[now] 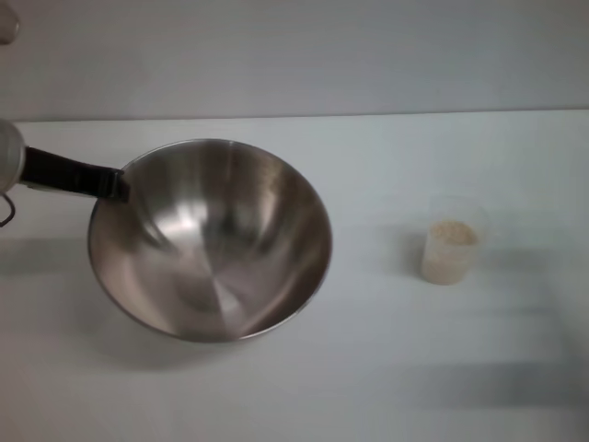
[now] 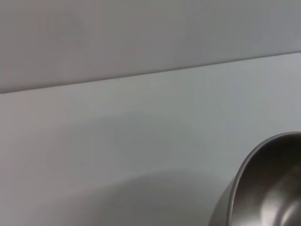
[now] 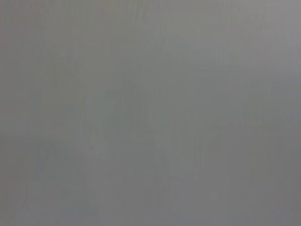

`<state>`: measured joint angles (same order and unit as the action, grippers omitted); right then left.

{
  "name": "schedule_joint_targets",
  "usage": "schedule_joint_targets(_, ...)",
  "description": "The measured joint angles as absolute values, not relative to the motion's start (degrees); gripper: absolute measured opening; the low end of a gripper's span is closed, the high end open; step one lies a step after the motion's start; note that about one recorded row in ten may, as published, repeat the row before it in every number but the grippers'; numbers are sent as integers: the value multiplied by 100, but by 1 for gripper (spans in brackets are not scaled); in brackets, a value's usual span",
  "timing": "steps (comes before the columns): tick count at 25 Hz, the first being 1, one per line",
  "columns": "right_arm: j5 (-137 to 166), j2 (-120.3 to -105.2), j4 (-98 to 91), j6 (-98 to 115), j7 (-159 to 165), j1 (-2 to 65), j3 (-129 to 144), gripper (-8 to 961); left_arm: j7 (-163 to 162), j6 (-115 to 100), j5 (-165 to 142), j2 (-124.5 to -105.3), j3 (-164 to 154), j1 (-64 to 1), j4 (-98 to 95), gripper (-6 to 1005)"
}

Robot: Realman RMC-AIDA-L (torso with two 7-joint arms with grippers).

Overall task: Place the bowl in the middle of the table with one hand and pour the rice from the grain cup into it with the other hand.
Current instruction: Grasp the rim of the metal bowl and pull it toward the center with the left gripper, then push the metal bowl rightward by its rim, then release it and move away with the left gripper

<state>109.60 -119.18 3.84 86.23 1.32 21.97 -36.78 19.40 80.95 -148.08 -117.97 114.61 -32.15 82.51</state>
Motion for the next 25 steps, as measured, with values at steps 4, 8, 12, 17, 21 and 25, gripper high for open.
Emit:
schedule_joint_targets(4, 10960, -11918, 361, 8623, 132, 2198, -3679, 575, 2007, 8182, -14438, -11797, 11494, -3385, 8129, 50)
schedule_joint_targets(8, 10960, -11918, 350, 8623, 131, 2197, -3677, 575, 2002, 8154, -14380, -11835, 11372, -3521, 8054, 54)
schedule_joint_targets(12, 10960, -11918, 343, 8624, 132, 2197, -3681, 575, 1887, 7945, -14260, -11849, 11004, -3622, 7936, 58)
schedule_joint_targets(17, 10960, -11918, 328, 8628, 132, 2197, -3683, 575, 1825, 7675, -14140, -11847, 10723, -3803, 7607, 63)
schedule_joint_targets(21, 10960, -11913, 318, 8634, 132, 2197, -3683, 575, 1820, 7383, -14007, -11853, 10569, -4012, 7164, 67)
schedule_joint_targets(25, 10960, -11910, 314, 8640, 132, 2197, -3682, 575, 1827, 7152, -13995, -11855, 10454, -4159, 6875, 71)
